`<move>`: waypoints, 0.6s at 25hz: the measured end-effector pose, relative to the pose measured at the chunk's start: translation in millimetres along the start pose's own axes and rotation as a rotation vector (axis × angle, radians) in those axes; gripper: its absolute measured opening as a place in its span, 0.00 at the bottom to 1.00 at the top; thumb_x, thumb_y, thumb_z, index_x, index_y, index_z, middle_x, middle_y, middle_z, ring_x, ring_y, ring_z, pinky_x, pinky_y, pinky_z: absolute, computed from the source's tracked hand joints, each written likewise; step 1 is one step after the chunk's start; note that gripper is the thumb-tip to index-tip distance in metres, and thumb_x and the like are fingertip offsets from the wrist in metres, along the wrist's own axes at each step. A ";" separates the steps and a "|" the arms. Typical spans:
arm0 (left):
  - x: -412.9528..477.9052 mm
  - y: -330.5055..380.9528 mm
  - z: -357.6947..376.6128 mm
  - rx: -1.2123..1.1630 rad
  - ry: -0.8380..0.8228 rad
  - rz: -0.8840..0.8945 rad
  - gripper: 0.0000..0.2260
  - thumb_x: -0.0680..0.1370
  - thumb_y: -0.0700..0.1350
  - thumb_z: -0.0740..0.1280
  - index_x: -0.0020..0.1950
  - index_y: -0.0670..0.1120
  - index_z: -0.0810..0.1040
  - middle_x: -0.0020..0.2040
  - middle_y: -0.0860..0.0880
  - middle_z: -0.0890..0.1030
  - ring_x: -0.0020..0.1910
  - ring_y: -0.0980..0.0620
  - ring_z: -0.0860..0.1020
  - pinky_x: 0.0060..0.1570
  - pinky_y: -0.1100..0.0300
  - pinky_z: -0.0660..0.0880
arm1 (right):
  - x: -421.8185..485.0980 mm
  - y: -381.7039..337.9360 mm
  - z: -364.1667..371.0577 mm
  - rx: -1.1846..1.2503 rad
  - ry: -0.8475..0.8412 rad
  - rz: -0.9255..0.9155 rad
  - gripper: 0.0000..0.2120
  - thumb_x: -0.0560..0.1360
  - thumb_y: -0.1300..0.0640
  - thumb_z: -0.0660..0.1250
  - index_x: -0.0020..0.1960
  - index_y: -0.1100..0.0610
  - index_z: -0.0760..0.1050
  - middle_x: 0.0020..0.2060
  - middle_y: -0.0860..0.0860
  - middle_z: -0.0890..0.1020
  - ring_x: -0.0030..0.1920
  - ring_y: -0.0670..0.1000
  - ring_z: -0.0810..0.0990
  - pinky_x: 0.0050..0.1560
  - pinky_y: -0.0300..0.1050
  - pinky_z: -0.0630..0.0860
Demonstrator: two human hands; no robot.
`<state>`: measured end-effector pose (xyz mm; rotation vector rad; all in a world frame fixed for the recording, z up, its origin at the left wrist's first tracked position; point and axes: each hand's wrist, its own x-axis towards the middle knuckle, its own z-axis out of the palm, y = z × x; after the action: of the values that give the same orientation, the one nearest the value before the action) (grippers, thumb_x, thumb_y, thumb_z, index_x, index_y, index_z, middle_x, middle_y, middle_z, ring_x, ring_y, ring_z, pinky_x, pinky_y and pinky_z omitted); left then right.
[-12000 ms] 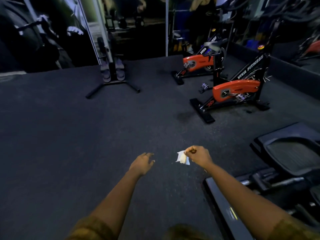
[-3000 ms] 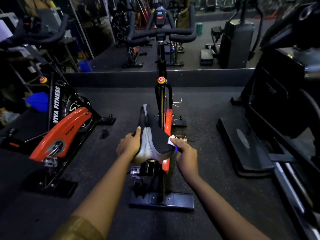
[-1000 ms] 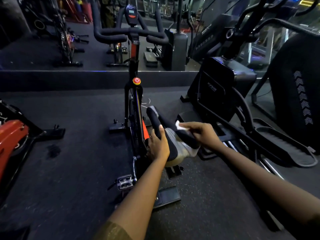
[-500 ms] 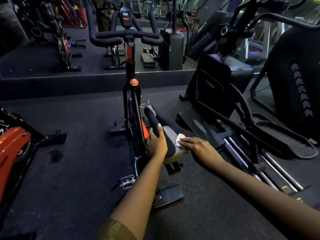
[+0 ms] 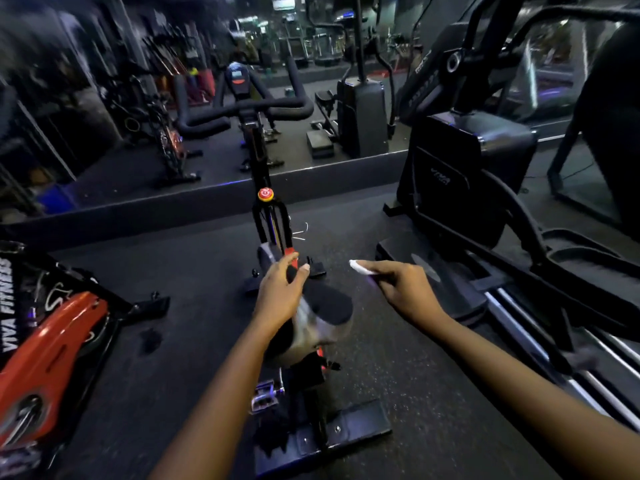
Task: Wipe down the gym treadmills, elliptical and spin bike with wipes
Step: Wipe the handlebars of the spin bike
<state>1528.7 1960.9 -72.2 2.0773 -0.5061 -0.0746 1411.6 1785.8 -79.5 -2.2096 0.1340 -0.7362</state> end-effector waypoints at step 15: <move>146.5 91.2 151.5 0.065 0.075 -0.182 0.24 0.80 0.49 0.62 0.75 0.48 0.61 0.69 0.44 0.71 0.68 0.48 0.70 0.64 0.58 0.65 | 204.7 168.5 -106.3 0.045 -0.145 -0.071 0.08 0.76 0.62 0.66 0.46 0.54 0.83 0.46 0.50 0.85 0.57 0.47 0.78 0.51 0.29 0.69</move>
<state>1594.6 1741.5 -56.2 2.1777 -0.2761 -0.0882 1545.6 1535.2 -49.7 -2.2257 -0.0334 -0.6094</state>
